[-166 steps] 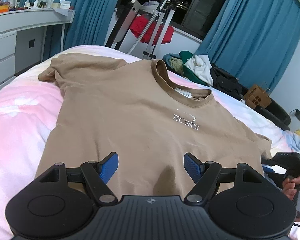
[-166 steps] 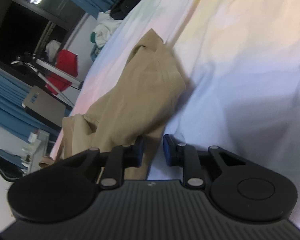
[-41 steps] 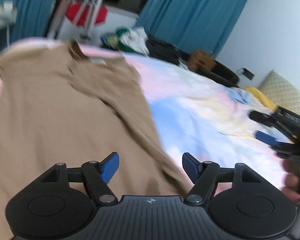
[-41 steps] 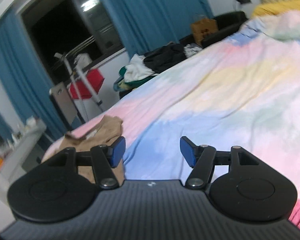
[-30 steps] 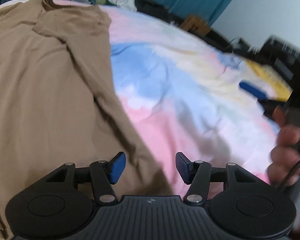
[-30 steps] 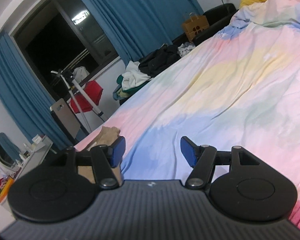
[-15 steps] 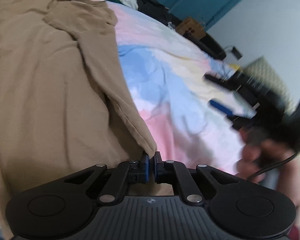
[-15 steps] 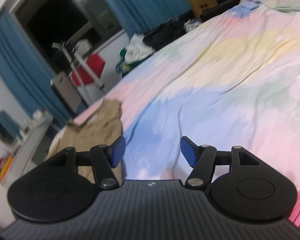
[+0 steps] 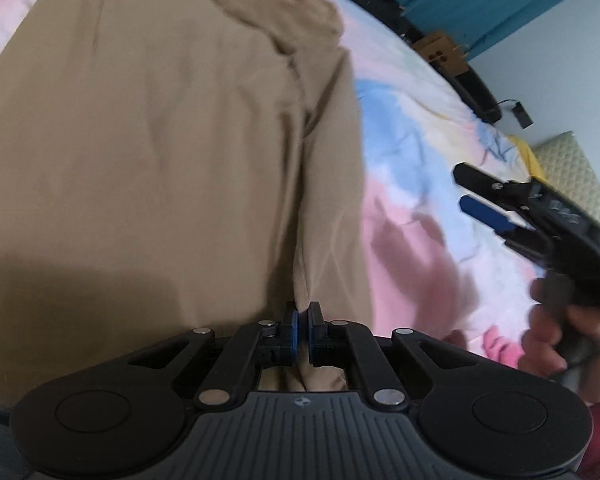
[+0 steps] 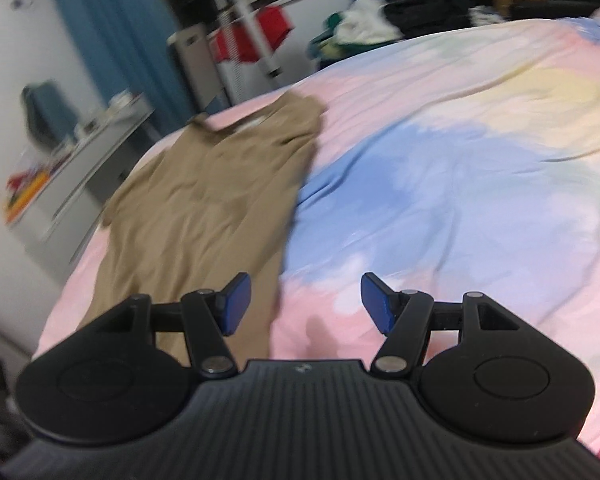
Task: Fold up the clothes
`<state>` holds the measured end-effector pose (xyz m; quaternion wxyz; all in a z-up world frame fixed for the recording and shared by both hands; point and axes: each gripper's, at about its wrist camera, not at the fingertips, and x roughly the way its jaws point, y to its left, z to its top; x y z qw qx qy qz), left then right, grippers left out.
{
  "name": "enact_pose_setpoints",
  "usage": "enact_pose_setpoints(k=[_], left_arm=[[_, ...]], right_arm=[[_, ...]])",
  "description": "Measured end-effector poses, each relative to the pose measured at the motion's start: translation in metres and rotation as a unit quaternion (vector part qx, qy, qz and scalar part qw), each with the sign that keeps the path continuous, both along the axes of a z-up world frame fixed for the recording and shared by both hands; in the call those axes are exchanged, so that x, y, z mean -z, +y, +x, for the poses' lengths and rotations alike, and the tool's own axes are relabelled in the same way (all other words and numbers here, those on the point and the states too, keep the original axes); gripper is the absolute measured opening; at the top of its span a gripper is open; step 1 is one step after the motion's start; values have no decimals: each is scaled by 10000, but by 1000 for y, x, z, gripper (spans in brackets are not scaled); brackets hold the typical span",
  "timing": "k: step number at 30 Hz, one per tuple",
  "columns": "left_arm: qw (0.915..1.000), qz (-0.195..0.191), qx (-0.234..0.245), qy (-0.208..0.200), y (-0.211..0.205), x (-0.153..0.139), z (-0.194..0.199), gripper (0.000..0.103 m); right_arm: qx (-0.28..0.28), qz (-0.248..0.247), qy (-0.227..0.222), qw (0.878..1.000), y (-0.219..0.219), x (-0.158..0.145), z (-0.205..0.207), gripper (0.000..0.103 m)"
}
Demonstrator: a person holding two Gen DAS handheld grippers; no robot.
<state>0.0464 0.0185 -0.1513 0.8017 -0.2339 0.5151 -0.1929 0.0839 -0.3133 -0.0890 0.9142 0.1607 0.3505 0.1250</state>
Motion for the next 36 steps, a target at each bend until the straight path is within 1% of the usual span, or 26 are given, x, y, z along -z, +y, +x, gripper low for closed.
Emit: enact_pose_setpoints(k=[2, 4, 5, 7, 8, 10, 11, 13, 15, 16, 17, 18, 20, 22, 24, 25, 27, 28, 29, 31, 32, 35, 36], left_arm=[[9999, -111, -15, 54, 6, 4, 2, 7], [9997, -249, -7, 20, 10, -3, 0, 20], [9996, -287, 3, -24, 12, -8, -1, 22], [9994, -310, -52, -121, 16, -20, 4, 32], [9993, -304, -103, -173, 19, -26, 8, 33], [9990, -292, -205, -275, 25, -38, 16, 40], [9987, -283, -269, -322, 28, -44, 23, 42], [9978, -226, -475, -397, 34, -53, 51, 44], [9964, -161, -732, -402, 38, -58, 84, 44], [9958, -140, -803, -406, 36, -59, 102, 45], [9953, -118, -874, -410, 35, -59, 121, 46], [9947, -72, -934, -427, 32, -59, 138, 47], [9935, 200, -978, -553, 15, -58, 169, 50], [9923, 397, -992, -622, 0, -49, 192, 51], [9918, 341, -1121, -517, -6, -34, 213, 50], [9914, 305, -1183, -466, -10, -26, 223, 48], [9908, 187, -1281, -393, -18, -13, 238, 48], [9906, 182, -1296, -402, -22, -7, 243, 44], [9902, 201, -1317, -423, -26, -2, 247, 38], [9894, 322, -1339, -457, -33, 3, 255, 9], [9891, 372, -1341, -481, -36, 5, 258, 7], [9894, 433, -1240, -619, -38, -2, 262, 7], [9891, 560, -1195, -654, -39, -7, 263, 7]], right_arm=[[-255, -98, -7, 9996, 11, -1, -3, 64], [-370, -221, -21, 9991, 20, -2, -5, 64], [-424, -282, -28, 9987, 24, -2, -6, 64], [-533, -405, -42, 9977, 33, -3, -7, 64], [-635, -395, -45, 9972, 37, -3, -8, 64], [-891, -392, -83, 9952, 46, -3, -9, 63], [-1045, -408, -121, 9936, 51, -3, -11, 63], [-1414, -512, -240, 9883, 63, -4, -14, 63], [-1920, -574, -302, 9792, 76, -3, -18, 62], [-2115, -591, -312, 9751, 81, -2, -21, 62], [-2301, -608, -322, 9707, 87, -2, -23, 59], [-2451, -634, -334, 9668, 90, -1, -25, 59], [-2742, -634, -341, 9590, 97, 0, -28, 59], [-2954, -655, -348, 9525, 102, 2, -30, 58], [-3099, -725, -370, 9473, 103, 4, -30, 58], [-3187, -675, -346, 9448, 103, 6, -29, 58], [-3379, -642, -205, 9388, 105, 11, -27, 58], [-3479, -679, -124, 9350, 108, 14, -26, 58], [-3571, -727, -71, 9312, 111, 16, -27, 58], [-3754, -825, 31, 9232, 117, 21, -28, 57], [-3820, -842, 68, 9203, 120, 22, -29, 57], [-4001, -873, 132, 9122, 125, 24, -34, 57], [-4088, -851, 139, 9085, 127, 24, -37, 57]])
